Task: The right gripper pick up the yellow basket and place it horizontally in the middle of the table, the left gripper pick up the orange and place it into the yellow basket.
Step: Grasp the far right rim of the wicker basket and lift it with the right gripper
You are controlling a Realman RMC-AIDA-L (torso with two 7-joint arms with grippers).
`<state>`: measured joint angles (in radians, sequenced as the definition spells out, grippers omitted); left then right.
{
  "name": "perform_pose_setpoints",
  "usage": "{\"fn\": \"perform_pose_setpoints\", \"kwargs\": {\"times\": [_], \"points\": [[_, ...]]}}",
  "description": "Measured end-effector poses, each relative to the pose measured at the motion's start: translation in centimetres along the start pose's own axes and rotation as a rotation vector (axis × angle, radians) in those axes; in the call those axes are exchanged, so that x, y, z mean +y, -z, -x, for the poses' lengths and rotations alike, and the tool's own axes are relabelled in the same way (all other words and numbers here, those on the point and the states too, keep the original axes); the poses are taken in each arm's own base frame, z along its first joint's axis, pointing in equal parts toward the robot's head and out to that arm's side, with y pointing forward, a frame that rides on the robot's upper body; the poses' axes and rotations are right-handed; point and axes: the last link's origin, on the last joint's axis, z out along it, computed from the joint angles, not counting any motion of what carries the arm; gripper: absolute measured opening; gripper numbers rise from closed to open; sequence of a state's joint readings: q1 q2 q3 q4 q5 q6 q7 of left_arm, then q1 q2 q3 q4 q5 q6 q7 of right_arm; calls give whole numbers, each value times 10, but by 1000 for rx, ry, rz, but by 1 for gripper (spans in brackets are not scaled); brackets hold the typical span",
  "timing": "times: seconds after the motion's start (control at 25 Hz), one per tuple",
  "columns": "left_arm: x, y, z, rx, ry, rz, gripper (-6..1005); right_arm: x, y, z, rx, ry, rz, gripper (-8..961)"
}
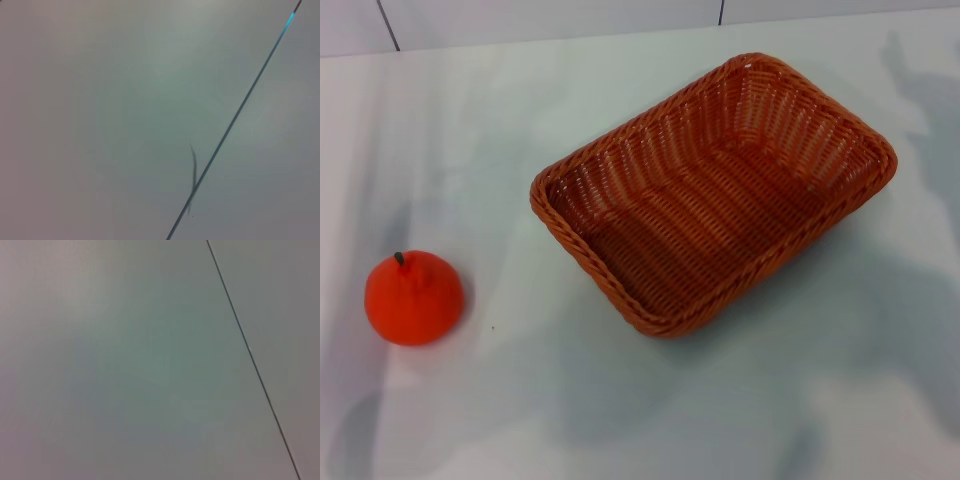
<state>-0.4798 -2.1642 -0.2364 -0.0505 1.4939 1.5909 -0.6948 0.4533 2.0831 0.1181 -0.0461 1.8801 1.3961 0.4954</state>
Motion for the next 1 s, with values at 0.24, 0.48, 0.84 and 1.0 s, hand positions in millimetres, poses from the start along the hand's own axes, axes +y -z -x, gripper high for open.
{"fn": "perform_pose_setpoints", "kwargs": {"times": [0.24,0.48,0.84,1.0], "points": [[0,2,-1,3,-1,1,726,0,-1,0,0,-1,-1,916],[0,2,0,2,1,2,726,0,-2,2,-12,-1,4,916],[0,2,-1,3,-1,2,727,0,-26,3,-163,53,-148,916],[-2,4,-1,-1,-4,-5,727,-2,-53,-15,-311,0,-317,916]]}}
